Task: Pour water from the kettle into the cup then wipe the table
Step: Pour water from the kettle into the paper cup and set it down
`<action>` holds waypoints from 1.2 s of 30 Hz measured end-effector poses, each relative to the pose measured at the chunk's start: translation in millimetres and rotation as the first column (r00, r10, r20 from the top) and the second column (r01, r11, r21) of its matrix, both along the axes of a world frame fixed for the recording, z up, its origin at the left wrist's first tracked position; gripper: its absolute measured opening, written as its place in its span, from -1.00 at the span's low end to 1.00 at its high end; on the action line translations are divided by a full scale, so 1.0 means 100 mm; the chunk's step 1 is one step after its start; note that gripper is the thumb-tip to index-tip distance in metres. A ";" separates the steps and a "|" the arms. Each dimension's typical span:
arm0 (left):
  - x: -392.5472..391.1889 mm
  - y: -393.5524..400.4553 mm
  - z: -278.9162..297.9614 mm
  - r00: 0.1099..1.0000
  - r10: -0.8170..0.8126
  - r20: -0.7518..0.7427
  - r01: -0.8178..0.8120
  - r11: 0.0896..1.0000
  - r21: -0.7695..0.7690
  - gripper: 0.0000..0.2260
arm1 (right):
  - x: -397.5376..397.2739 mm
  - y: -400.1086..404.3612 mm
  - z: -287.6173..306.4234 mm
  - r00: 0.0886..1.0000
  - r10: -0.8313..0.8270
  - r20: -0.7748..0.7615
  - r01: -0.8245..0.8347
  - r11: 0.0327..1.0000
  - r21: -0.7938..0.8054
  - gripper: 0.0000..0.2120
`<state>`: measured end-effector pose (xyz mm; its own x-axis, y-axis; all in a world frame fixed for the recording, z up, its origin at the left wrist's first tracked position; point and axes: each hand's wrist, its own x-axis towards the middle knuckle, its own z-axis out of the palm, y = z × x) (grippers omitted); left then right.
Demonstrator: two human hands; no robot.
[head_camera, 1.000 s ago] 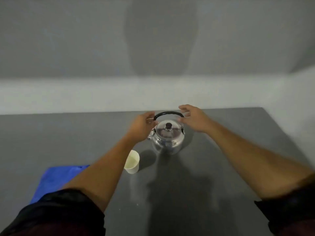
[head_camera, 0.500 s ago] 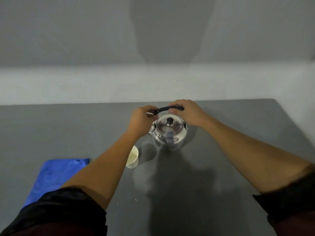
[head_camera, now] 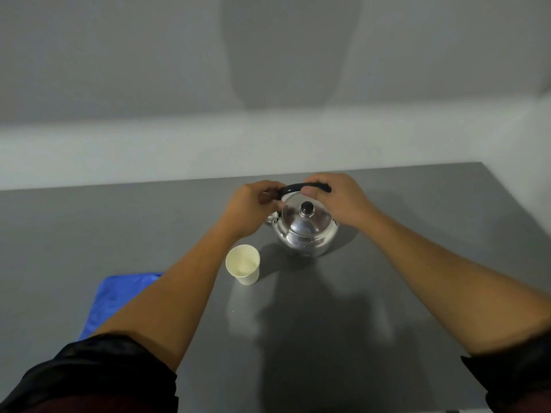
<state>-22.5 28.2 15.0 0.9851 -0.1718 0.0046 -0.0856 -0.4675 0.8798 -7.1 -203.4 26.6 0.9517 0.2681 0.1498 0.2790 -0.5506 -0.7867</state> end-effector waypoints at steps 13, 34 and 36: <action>-0.59 0.81 -0.32 0.970 -0.191 -0.149 0.197 0.980 0.025 0.06 | -0.57 0.05 0.34 0.997 -0.071 0.005 0.071 0.997 -0.025 -0.92; -0.98 0.84 -0.99 0.983 0.087 -0.164 -0.099 0.993 -0.064 -0.24 | -0.93 0.62 0.43 0.998 -0.006 0.064 0.020 0.974 -0.224 -0.93; -0.98 0.84 -1.01 0.983 0.104 -0.154 -0.117 0.990 -0.076 -0.31 | -0.92 0.65 0.45 0.998 0.003 0.070 0.015 0.969 -0.247 -0.92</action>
